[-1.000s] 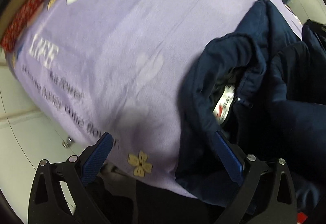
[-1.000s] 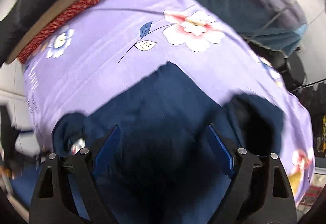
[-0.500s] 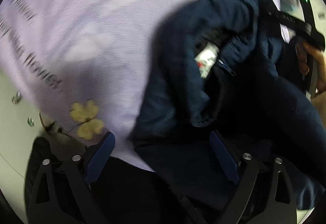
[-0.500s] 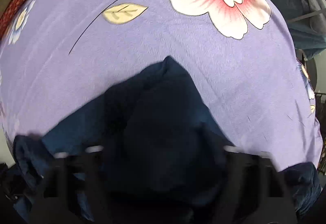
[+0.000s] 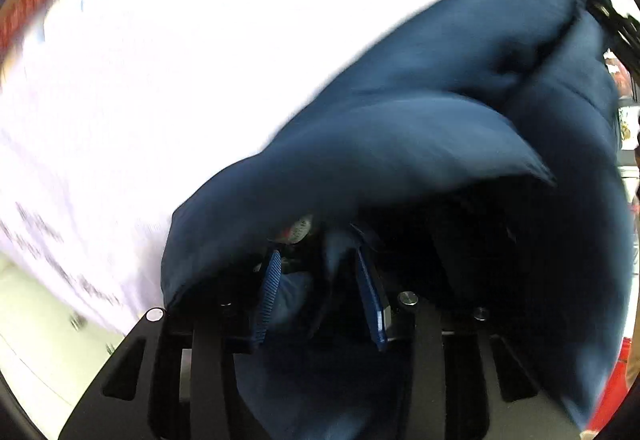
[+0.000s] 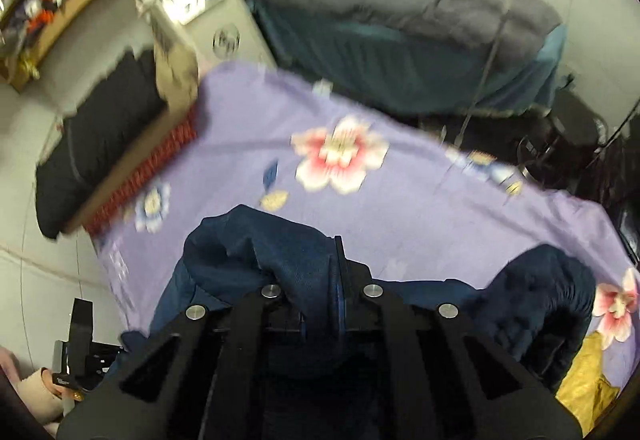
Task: Fold large clothes
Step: 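Raise the jacket high with both tools to let it hang open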
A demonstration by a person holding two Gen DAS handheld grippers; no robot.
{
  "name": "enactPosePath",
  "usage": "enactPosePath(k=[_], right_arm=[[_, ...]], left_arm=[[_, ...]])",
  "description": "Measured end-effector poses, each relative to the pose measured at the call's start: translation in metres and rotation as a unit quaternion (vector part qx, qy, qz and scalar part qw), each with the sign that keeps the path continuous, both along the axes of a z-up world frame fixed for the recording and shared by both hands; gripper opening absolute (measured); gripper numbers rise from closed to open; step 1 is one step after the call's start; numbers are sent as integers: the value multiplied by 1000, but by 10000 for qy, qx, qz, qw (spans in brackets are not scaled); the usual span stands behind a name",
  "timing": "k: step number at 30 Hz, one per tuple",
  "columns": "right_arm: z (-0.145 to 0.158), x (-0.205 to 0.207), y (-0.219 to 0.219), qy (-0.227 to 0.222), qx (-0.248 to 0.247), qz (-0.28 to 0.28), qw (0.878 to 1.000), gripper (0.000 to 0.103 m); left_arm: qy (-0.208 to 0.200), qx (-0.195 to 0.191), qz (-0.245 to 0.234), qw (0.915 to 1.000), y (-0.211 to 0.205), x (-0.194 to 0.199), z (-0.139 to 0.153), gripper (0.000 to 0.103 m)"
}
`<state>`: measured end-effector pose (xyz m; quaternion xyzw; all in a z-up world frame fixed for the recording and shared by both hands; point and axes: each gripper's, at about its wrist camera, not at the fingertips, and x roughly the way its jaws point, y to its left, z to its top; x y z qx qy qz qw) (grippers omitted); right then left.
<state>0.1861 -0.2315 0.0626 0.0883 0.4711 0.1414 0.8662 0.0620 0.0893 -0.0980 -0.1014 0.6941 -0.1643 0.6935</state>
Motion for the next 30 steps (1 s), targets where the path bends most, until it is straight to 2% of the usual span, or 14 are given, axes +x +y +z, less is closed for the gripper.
enactPosePath(k=[1,4,6,8,11,13,15,18,21,24,27,28,29,30], right_arm=[[17,-7,-21,-202,97,-293,9993,10],[34,-22,-64,-413,245,-967,9942,10],[32,-44,-87,-408,188,-1209,9917,10],[12,-74,-103,-183,182,-1354,9904,10],[-35,-113,-109,385,219,-1478,9880,10],[-70,-135,-105,748,290,-1553,9846,10],[-86,-154,-99,867,234,-1562,9836,10],[-99,-163,-88,907,174,-1498,9844,11],[-101,-158,-70,805,-434,-1223,9883,13],[-99,-149,-52,753,-1049,-796,9884,15],[-90,-139,-39,630,-1473,-614,9852,28],[-87,-136,-36,588,-1542,-565,9847,38],[-84,-132,-30,537,-1727,-463,9824,53],[-83,-127,-25,514,-1939,-339,9791,58]], left_arm=[[-245,-5,-33,9997,-3,10,14,37],[-643,-84,-128,9978,-14,31,44,43],[-851,-12,-175,9962,-22,36,53,71],[-1083,189,-195,9937,-30,34,54,81],[-770,313,-264,9962,-39,27,29,81],[-594,494,-101,9970,-36,18,9,81],[-480,625,61,9969,-35,6,-3,81],[-397,718,308,9962,-13,3,-16,82],[-361,874,493,9943,10,4,-22,82],[-474,1270,530,9893,41,1,-32,82],[-453,1458,569,9866,54,9,-48,82],[-355,1565,581,9853,56,11,-54,82],[-245,1576,605,9853,58,11,-61,82],[-169,1491,667,9864,58,11,-67,82]])
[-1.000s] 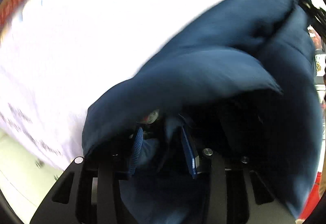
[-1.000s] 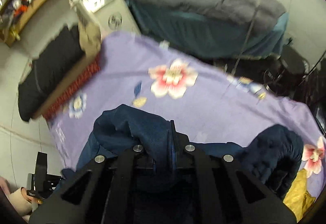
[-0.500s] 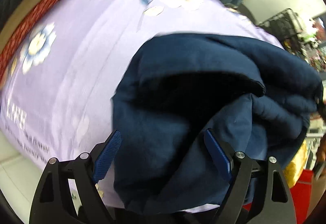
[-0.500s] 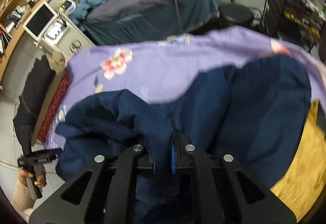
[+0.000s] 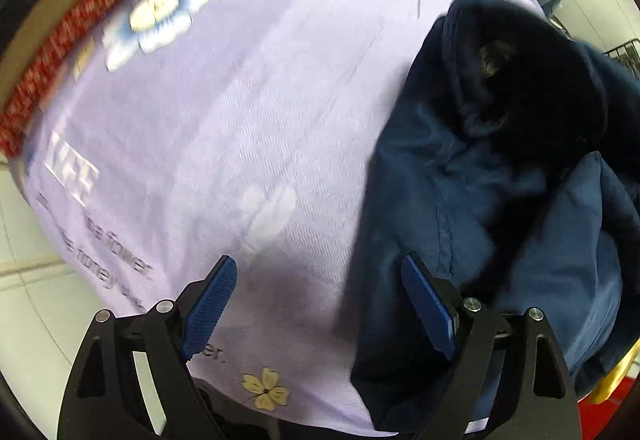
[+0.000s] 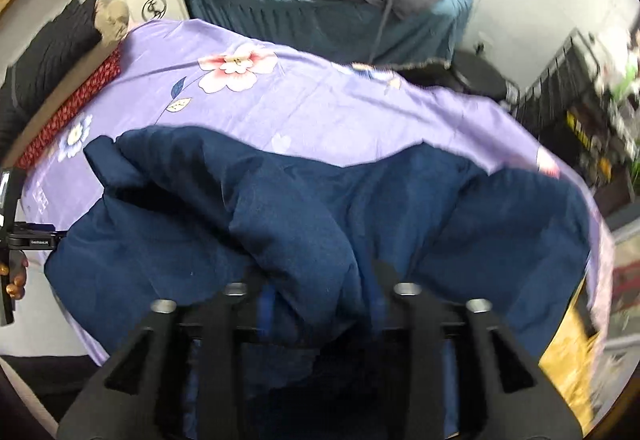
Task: Fold large clothes
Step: 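Raise the jacket high with both tools to let it hang open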
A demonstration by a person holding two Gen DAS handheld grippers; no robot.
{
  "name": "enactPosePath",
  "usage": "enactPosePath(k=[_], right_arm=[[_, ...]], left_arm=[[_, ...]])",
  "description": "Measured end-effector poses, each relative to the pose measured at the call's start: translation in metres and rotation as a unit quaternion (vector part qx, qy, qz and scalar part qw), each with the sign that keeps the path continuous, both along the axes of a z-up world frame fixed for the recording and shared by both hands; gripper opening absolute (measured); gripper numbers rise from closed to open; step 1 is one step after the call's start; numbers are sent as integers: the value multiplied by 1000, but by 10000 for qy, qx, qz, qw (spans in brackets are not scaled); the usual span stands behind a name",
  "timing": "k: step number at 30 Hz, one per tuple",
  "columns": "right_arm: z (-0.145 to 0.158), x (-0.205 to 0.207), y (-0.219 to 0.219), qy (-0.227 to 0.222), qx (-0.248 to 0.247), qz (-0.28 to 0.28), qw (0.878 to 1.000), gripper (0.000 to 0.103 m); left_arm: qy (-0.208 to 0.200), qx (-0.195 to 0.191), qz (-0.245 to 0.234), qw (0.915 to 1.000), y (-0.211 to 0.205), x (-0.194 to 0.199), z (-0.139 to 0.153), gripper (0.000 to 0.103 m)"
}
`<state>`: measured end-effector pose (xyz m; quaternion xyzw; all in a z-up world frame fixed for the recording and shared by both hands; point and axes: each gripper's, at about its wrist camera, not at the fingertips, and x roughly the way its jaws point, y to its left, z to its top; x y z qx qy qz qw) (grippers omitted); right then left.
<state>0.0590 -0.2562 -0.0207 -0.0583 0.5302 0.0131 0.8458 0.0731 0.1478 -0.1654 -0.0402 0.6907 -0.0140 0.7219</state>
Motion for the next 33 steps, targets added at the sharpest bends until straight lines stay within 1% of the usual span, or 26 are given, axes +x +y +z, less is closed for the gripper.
enactPosePath(k=[1,2,3,4,5,6,8,10,11,14,15,17,18,19,21,22,24,25,26,27,28,29,30,31,32,33], right_arm=[[-3,8,8,73,-275,194,9994,59],[-6,14,13,168,-365,293,9988,58],[-12,22,17,369,-411,372,9978,58],[-16,27,19,471,-425,373,9973,51],[-23,35,20,587,-430,334,9968,37],[-28,41,19,674,-382,292,9966,31],[-31,48,14,667,-250,107,9974,21],[-27,52,5,554,-70,-147,9983,18],[-22,52,2,492,43,-243,9985,17],[-5,48,-13,186,270,-515,9981,15],[0,48,-16,118,268,-554,9980,15],[10,46,-27,17,221,-663,9976,14],[12,47,-34,9,201,-747,9970,14],[14,47,-41,14,207,-844,9962,14],[14,48,-50,40,259,-946,9952,14],[14,47,-54,57,303,-982,9947,14],[12,47,-56,90,299,-990,9946,14],[11,46,-58,93,277,-998,9946,14],[11,45,-60,85,285,-1030,9942,14],[11,45,-61,78,301,-1059,9939,14],[11,43,-64,62,325,-1109,9933,14],[12,41,-65,53,335,-1131,9930,14],[12,38,-68,51,341,-1158,9927,14],[13,36,-69,57,346,-1182,9924,14],[14,31,-71,51,371,-1220,9918,13],[17,26,-74,25,431,-1261,9911,13]], left_arm=[[77,-98,95,9999,1,-1,-6,82],[251,-180,222,9993,2,-1,-18,82],[376,-191,278,9987,2,0,-26,82],[470,-179,327,9982,2,1,-33,82],[555,-196,441,9973,4,0,-39,82],[541,-237,526,9969,6,0,-41,82],[544,-266,501,9969,7,-1,-39,82],[623,-398,505,9960,15,-7,-31,81],[612,-521,597,9950,22,-9,-26,81],[432,-731,854,9927,44,-18,-14,82],[455,-747,867,9924,49,-21,-15,82],[686,-830,814,9908,52,-26,-26,82],[712,-854,877,9899,54,-28,-28,82],[691,-903,985,9886,54,-27,-29,82],[647,-1072,1035,9867,51,-21,-31,82],[636,-1080,1080,9862,48,-16,-31,83],[634,-1161,1045,9857,36,-6,-31,82],[609,-1404,890,9842,26,-1,-27,79],[592,-1590,776,9824,18,2,-24,72],[558,-1691,594,9822,8,4,-22,70],[503,-1464,360,9873,-4,6,-20,70],[420,-1013,55,9940,-19,7,-22,67],[409,-713,-184,9964,-29,5,-25,64],[329,-471,-306,9979,-35,3,-25,63],[278,-461,-285,9981,-36,2,-23,54],[218,-559,-268,9978,-34,0,-19,36]])
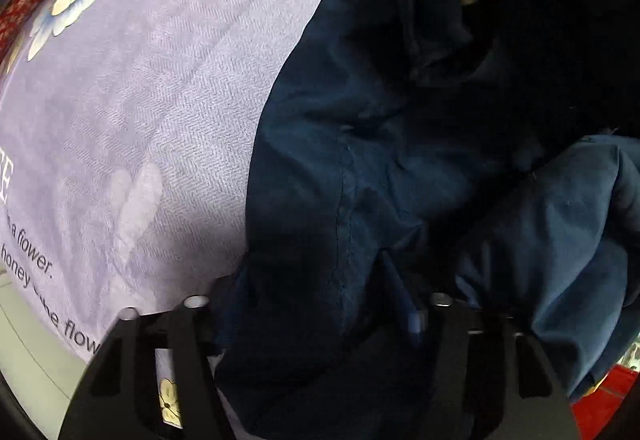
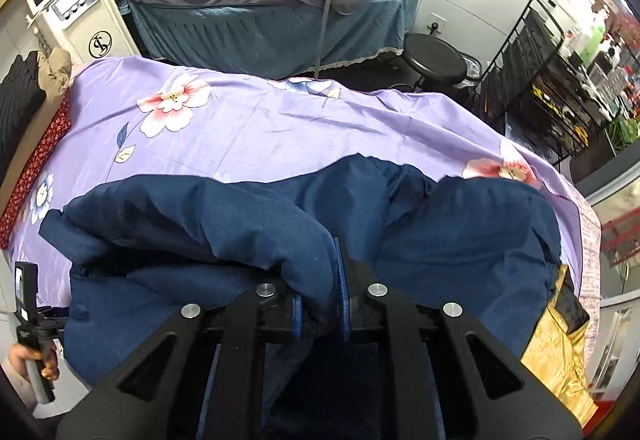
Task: Fold large clothes
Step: 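Raise the jacket high with both tools to let it hang open, then lower the jacket onto the bedsheet and open both tools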
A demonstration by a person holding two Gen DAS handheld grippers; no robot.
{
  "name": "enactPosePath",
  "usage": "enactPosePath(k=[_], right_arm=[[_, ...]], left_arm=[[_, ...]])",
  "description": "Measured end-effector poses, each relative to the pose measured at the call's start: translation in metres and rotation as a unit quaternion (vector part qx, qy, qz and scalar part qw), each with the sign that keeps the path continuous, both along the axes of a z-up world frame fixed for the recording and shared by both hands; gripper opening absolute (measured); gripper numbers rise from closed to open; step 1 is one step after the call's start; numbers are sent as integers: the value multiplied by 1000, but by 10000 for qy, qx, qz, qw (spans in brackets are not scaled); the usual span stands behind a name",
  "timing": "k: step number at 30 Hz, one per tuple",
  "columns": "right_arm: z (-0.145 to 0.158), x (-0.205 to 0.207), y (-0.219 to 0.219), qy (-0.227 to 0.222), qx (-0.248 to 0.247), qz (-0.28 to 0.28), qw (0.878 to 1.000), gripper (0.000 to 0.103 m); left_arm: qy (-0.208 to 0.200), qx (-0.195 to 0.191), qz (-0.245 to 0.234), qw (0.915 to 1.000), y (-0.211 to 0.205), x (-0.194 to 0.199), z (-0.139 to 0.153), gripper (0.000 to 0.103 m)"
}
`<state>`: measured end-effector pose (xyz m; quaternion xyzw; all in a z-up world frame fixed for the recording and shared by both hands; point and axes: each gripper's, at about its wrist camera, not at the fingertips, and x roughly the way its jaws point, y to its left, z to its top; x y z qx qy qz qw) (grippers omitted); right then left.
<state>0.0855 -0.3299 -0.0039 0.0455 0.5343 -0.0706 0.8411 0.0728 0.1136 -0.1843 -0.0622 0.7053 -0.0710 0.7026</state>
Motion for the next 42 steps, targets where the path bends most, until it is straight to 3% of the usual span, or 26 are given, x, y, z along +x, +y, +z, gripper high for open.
enactPosePath(k=[3,6,10,13,16,17,18,20,22,25,27,30,33,36,37,38,39,41,42], right_arm=[[17,-15,0,-242,148,-41,9996,12],[53,-35,7,-729,569,97,9957,12],[113,-69,9,-1509,1220,262,9806,12],[153,-97,0,-2043,1868,290,9605,11],[208,-142,-2,-2750,2088,607,9365,11],[220,-153,-3,-2912,2155,666,9297,11],[235,-167,-3,-3104,2253,773,9203,11],[259,-193,-2,-3442,2331,979,9042,11],[282,-220,1,-3710,2380,1198,8896,11],[307,-253,8,-3987,2383,1471,8733,11],[321,-271,6,-4182,2506,1542,8594,11],[334,-288,-9,-4516,2727,1514,8359,11],[339,-289,-27,-4779,2938,1380,8163,11],[333,-264,-42,-4749,2968,1139,8206,11],[326,-248,-47,-4623,2970,997,8295,11],[319,-233,-48,-4473,2747,835,8471,11],[310,-216,-48,-4263,2522,627,8664,11],[282,-175,-57,-3762,2357,143,8960,11],[268,-160,-62,-3570,2359,-38,9038,11]], left_arm=[[-129,-142,-135,9997,11,-10,21,19],[-407,-237,-212,9987,17,-6,53,16],[-1153,-693,-64,9909,28,-10,129,16],[-1828,-591,-133,9813,36,-15,185,16],[-2463,-769,0,9661,58,-17,252,16],[-2781,-789,-18,9573,69,-22,282,16],[-2960,-735,-56,9523,42,-7,289,16],[-3501,-591,-154,9347,56,-24,336,16],[-3806,-668,-100,9223,61,-38,370,16],[-4040,-893,-19,9104,75,-47,409,15],[-4265,-726,-73,9016,90,-54,426,15],[-4787,-435,-121,8768,98,-68,461,15],[-5278,-556,-17,8476,96,-78,510,15],[-5584,-398,-60,8286,87,-56,529,15],[-5577,-369,-121,8291,78,-43,528,15],[-5559,-320,-174,8305,69,-30,527,15],[-5530,-243,-219,8325,60,-17,521,15],[-5175,-235,-370,8545,35,21,495,16],[-5028,-205,-365,8634,31,37,483,16]])
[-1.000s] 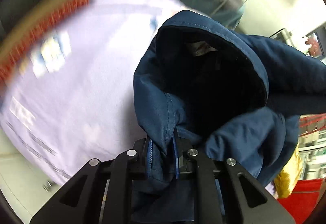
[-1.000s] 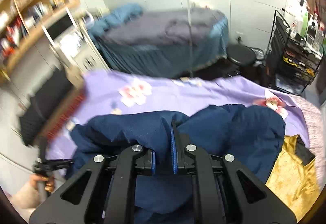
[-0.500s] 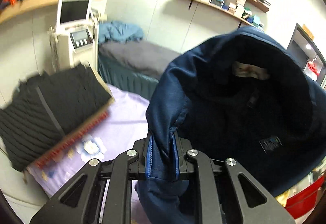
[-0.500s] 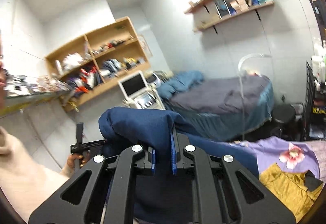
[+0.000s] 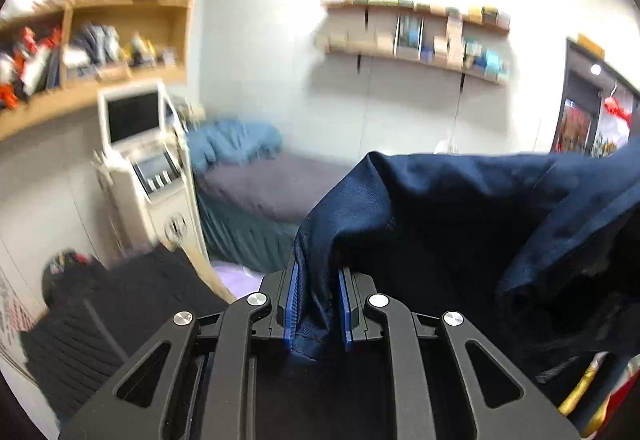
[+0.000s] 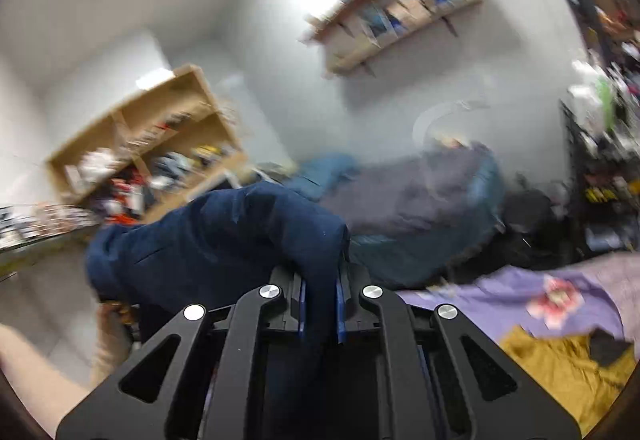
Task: Fold large clothes
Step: 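Lower the jacket onto the bedsheet and open both tools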
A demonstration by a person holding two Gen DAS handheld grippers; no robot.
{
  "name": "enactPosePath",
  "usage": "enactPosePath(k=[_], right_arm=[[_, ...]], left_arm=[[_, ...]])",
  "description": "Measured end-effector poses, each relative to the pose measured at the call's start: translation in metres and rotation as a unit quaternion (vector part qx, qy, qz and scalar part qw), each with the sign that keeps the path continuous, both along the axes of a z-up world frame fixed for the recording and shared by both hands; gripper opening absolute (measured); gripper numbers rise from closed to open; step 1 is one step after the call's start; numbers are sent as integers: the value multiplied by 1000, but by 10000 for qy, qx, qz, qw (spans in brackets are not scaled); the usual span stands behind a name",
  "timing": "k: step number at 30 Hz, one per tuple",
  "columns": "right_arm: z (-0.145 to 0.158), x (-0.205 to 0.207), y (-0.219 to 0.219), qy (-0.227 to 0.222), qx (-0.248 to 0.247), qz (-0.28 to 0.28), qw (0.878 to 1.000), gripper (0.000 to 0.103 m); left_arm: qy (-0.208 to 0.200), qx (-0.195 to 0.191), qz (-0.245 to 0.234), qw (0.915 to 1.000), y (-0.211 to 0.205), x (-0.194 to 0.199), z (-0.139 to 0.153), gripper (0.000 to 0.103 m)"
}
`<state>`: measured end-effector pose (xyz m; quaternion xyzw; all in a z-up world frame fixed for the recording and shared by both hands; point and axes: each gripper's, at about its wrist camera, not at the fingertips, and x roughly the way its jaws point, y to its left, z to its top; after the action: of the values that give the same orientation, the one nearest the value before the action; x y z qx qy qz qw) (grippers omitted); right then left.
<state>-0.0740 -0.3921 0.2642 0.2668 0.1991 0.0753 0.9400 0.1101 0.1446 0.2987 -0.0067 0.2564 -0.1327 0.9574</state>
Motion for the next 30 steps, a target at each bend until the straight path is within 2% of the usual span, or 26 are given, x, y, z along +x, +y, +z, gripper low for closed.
enactPosePath(k=[1,2,3,4,6,7,9,12,16,21,23,28,30], right_arm=[[-29,26,-11,433,229,-250,9985,12],[-49,43,-15,760,200,-448,9959,15],[-69,60,-19,1111,55,-624,9918,18],[-97,82,-21,1589,-140,-898,9831,26],[-133,100,-21,1955,-373,-1268,9718,47],[-157,110,-18,2127,-434,-1255,9680,59],[-184,114,-10,2464,-446,-1345,9588,59],[-222,114,8,2783,-75,-1150,9536,61],[-261,114,40,3189,-53,-802,9444,63],[-296,107,79,3582,-648,-385,9306,66],[-306,99,98,3691,-978,-257,9239,74],[-335,77,130,4022,-1523,51,9028,76],[-351,66,146,4220,-1611,290,8917,76]], left_arm=[[403,-66,42,9992,-12,28,-25,17],[622,-91,28,9980,-17,47,-46,19],[853,35,-4,9963,-32,64,-71,25],[1084,196,9,9939,-49,78,-99,29],[1212,657,78,9904,-76,94,-149,58],[1217,878,99,9886,-88,96,-170,63],[1447,1049,-36,9839,-104,96,-208,70],[1825,1222,-219,9753,-116,91,-249,77],[2191,1316,-179,9666,-108,82,-287,81],[2564,1422,59,9560,-74,71,-322,88],[2567,1609,246,9527,-57,60,-334,90],[2534,2057,384,9444,-24,20,-362,90],[2645,2116,417,9400,-14,1,-377,91]])
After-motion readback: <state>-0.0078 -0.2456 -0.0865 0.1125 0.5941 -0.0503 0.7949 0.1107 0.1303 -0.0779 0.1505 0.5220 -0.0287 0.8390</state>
